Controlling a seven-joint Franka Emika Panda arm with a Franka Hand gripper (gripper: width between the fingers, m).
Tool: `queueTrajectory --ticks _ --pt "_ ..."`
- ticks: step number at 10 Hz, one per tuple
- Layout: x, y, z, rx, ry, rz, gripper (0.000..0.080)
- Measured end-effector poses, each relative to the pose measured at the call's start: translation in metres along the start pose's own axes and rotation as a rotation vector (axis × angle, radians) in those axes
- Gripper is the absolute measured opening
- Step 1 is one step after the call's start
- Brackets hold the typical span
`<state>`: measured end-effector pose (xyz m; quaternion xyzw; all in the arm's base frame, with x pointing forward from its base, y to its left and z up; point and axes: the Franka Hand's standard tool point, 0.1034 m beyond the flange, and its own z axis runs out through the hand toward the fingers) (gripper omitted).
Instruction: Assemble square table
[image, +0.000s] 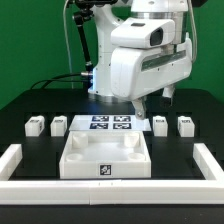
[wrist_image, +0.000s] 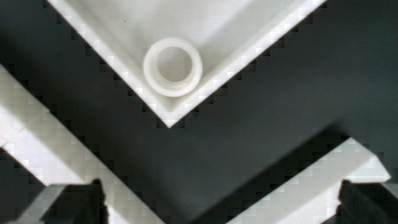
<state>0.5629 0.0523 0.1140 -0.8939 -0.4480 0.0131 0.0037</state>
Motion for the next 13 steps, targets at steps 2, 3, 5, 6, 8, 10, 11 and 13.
queueTrajectory --ticks 2,3,5,6,8,10,11,13 --pt "-0.035 -0.010 0.007 0.006 -0.015 -0.067 0.0650" --pt "-0.054 -0.019 0.016 -0.001 -0.007 -0.186 0.0650" --pt "-0.092 -0.027 0.034 0.013 -0.010 -0.375 0.0650" --pt "-0.107 -0.028 0.042 0.024 -0.011 -0.452 0.0650" --pt "-0.120 -0.029 0.055 0.039 -0.008 -0.584 0.0650" --pt "-0.119 -0.028 0.076 0.000 0.017 -0.627 0.0650" --pt "-0.119 -0.030 0.086 -0.007 0.025 -0.628 0.0650" --pt "-0.119 -0.030 0.091 -0.012 0.029 -0.626 0.0650"
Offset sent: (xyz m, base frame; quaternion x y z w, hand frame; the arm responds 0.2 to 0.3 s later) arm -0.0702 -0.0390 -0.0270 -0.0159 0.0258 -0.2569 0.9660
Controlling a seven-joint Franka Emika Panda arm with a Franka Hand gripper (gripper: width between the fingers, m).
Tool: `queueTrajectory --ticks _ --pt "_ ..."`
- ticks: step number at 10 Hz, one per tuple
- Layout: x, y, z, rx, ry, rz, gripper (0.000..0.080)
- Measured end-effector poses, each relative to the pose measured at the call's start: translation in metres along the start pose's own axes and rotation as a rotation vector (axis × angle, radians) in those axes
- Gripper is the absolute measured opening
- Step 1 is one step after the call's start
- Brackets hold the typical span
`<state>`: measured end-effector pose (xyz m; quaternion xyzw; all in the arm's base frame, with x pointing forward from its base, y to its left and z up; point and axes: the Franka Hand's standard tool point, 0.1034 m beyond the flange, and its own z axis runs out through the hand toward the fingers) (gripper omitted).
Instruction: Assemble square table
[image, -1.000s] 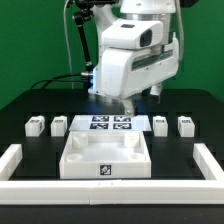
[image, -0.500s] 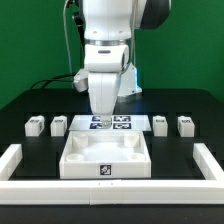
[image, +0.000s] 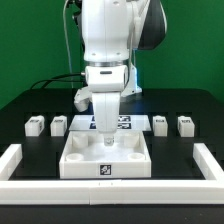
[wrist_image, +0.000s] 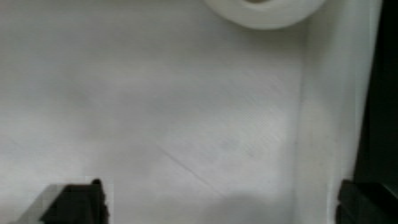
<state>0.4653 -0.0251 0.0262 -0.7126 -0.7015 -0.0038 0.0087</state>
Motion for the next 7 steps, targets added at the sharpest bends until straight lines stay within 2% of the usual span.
queueTrajectory --ticks 3,5,7 --pt "-0.001 0.001 -0.001 -0.008 0.000 0.011 0.0650" --pt "0.001 0.005 -0.019 -0.010 -0.008 0.050 0.0650" --pt "0.001 0.004 -0.017 -0.009 -0.007 0.052 0.0650"
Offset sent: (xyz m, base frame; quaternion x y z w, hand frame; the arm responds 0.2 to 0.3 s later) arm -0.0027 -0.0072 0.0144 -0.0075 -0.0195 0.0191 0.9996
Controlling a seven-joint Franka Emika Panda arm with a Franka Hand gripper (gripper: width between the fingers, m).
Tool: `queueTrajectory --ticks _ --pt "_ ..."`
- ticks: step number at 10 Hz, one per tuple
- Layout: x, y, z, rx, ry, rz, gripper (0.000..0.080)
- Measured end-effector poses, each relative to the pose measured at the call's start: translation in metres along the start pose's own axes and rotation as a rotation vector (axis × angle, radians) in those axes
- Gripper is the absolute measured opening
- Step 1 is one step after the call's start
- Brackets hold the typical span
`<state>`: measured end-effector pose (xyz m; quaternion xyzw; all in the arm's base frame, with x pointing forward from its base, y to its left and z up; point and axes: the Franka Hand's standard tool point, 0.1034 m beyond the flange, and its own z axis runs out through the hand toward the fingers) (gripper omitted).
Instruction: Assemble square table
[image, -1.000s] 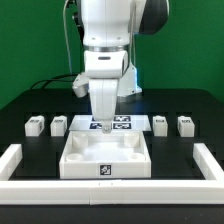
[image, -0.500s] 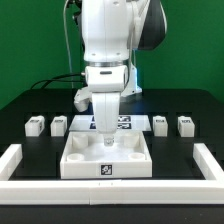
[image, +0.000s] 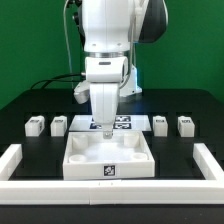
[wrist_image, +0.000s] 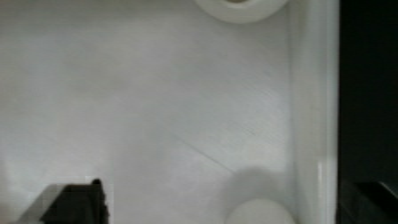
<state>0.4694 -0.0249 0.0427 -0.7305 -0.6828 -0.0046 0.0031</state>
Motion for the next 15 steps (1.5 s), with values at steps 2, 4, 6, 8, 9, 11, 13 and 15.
queueTrajectory --ticks 2,4,6,8,9,11,13,15 --pt "0.000 -0.001 0.001 0.001 0.000 0.003 0.0650" --pt "-0.001 -0.023 0.011 -0.016 -0.009 -0.027 0.0650" --pt "-0.003 -0.037 0.028 0.003 -0.005 -0.016 0.0650" --pt "-0.001 -0.041 0.035 0.018 -0.003 0.017 0.0650" --pt "-0.002 -0.041 0.035 0.017 -0.003 0.020 0.0563" --pt "-0.002 -0.041 0.035 0.018 -0.003 0.021 0.0403" --pt "-0.002 -0.041 0.036 0.018 -0.003 0.021 0.0223" --pt "-0.003 -0.041 0.035 0.017 -0.003 0.025 0.0057"
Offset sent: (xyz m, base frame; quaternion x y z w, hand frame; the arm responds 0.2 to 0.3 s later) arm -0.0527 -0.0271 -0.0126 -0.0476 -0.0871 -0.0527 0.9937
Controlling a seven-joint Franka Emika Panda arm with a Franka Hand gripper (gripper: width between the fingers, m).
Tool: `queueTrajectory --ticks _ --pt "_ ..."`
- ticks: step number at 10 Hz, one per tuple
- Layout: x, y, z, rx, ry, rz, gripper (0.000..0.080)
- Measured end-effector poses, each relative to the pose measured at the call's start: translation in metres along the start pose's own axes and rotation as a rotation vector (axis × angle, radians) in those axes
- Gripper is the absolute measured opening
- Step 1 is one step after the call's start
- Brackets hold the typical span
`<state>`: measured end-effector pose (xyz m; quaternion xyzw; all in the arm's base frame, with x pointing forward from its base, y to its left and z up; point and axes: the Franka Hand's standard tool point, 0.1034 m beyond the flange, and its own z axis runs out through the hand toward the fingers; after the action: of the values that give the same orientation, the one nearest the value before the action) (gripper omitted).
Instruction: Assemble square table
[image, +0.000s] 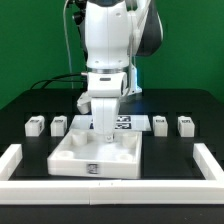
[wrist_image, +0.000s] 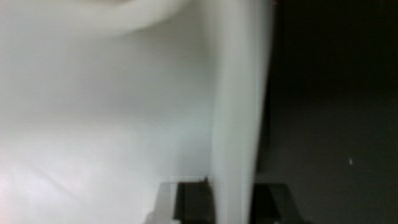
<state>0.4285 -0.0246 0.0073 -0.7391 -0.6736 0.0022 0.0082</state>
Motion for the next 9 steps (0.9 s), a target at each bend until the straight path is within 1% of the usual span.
queueTrajectory --ticks 7,8,9 --pt "0.000 0.000 0.000 0.000 0.000 0.000 0.0057" --pt "0.004 0.002 0.000 -0.006 0.002 -0.017 0.0057" --pt "0.017 0.006 0.000 -0.022 0.011 -0.058 0.0057"
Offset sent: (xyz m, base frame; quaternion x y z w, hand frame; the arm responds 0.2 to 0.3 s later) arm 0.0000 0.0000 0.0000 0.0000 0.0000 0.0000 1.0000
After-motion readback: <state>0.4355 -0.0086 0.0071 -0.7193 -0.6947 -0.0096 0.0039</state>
